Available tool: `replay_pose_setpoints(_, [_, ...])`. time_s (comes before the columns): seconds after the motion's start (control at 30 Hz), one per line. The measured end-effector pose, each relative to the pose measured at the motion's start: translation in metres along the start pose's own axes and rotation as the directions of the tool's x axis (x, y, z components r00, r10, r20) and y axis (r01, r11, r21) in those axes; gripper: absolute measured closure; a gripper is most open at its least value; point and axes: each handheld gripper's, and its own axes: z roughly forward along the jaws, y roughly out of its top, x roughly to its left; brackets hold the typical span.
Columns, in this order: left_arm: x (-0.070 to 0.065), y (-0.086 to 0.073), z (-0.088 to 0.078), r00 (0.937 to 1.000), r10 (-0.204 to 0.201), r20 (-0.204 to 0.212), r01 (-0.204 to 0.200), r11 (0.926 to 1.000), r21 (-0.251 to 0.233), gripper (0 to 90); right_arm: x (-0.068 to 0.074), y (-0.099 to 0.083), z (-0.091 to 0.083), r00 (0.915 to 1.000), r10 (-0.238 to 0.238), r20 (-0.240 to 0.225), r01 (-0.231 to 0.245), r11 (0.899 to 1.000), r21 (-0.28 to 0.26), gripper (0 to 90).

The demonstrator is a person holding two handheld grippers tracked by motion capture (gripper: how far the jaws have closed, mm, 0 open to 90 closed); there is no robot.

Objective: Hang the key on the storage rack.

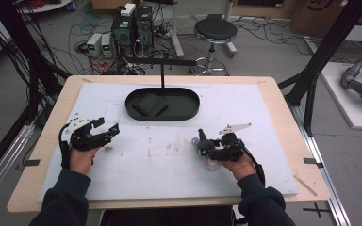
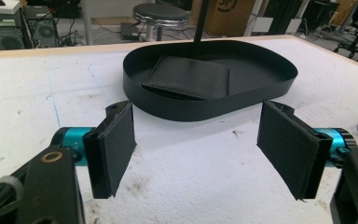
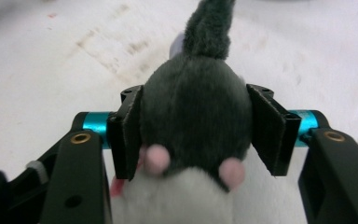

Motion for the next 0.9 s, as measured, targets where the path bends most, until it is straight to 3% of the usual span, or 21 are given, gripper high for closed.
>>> replay_pose_setpoints(0.03, [0.000,0.000,0.000,1.0000,0.000,0.000,0.000,1.0000,0.000,27.5,-0.002,-0.001,0.000,0.9995,0.002,0.030,-0.002,1.000,-0.004,36.1])
replay_pose_setpoints(0.07, [0.000,0.000,0.000,1.0000,-0.001,-0.001,0.001,1.0000,-0.001,27.5,-0.004,-0.001,-0.002,0.9943,-0.011,0.106,0.012,1.000,-0.010,27.3])
replay_pose_setpoints(0.1, [0.000,0.000,0.000,1.0000,-0.002,-0.002,0.002,1.0000,-0.001,27.5,-0.004,-0.001,-0.003,0.9890,-0.007,0.148,0.009,1.000,-0.017,21.9])
replay_pose_setpoints(0.13, [0.000,0.000,0.000,1.0000,-0.002,-0.002,0.002,1.0000,-0.001,27.5,-0.006,-0.001,-0.005,0.9825,-0.010,0.186,0.016,0.999,-0.028,21.8])
replay_pose_setpoints(0.2, [0.000,0.000,0.000,1.0000,0.000,0.001,0.000,1.0000,0.003,27.5,-0.005,0.000,-0.012,0.9593,-0.042,0.279,0.056,0.998,-0.043,21.8])
replay_pose_setpoints(0.23, [0.000,0.000,0.000,1.0000,-0.002,0.000,0.002,1.0000,0.002,27.5,-0.005,0.000,-0.012,0.9593,-0.042,0.279,0.056,0.998,-0.043,21.8])
replay_pose_setpoints(0.33, [0.000,0.000,0.000,1.0000,-0.003,0.000,0.003,1.0000,0.003,27.5,0.000,0.002,-0.019,0.9151,-0.071,0.397,0.098,0.994,-0.047,21.9])
replay_pose_setpoints(0.37, [0.000,0.000,0.000,1.0000,-0.002,0.000,0.002,1.0000,0.003,27.5,0.002,0.002,-0.020,0.9073,-0.080,0.413,0.107,0.993,-0.044,22.0])
replay_pose_setpoints(0.4, [0.000,0.000,0.000,1.0000,-0.003,0.001,0.003,1.0000,0.004,27.5,0.004,0.003,-0.020,0.9059,-0.077,0.416,0.107,0.993,-0.049,22.0])
replay_pose_setpoints(0.43, [0.000,0.000,0.001,1.0000,-0.003,-0.001,0.003,1.0000,0.003,27.5,0.009,0.003,-0.018,0.9127,-0.093,0.398,0.117,0.992,-0.036,22.0])
replay_pose_setpoints(0.5, [0.000,0.000,0.000,1.0000,-0.002,0.000,0.002,1.0000,0.004,27.7,0.014,0.003,-0.012,0.9159,-0.118,0.384,0.127,0.992,0.002,20.7])
replay_pose_setpoints(0.6, [0.000,0.000,0.000,1.0000,-0.003,0.001,0.003,1.0000,0.004,27.7,0.019,0.000,0.004,0.9001,-0.195,0.390,0.154,0.979,0.135,19.7])
replay_pose_setpoints(0.67, [0.000,0.000,0.000,1.0000,-0.004,0.001,0.004,1.0000,0.004,27.7,0.020,-0.001,0.009,0.8790,-0.222,0.422,0.155,0.970,0.188,20.0])
replay_pose_setpoints(0.7, [0.000,0.000,0.000,1.0000,-0.005,0.000,0.005,1.0000,0.002,27.7,0.019,-0.001,0.009,0.8755,-0.226,0.427,0.155,0.969,0.194,23.3])
replay_pose_setpoints(0.83, [0.001,0.000,0.000,1.0000,-0.002,0.001,0.002,1.0000,0.007,27.7,0.013,0.000,0.004,0.8940,-0.188,0.407,0.123,0.976,0.180,31.3])
replay_pose_setpoints(0.9, [0.000,-0.001,0.000,1.0000,-0.003,0.000,0.003,1.0000,0.008,27.7,0.010,0.001,0.000,0.9053,-0.200,0.375,0.145,0.975,0.170,34.8])
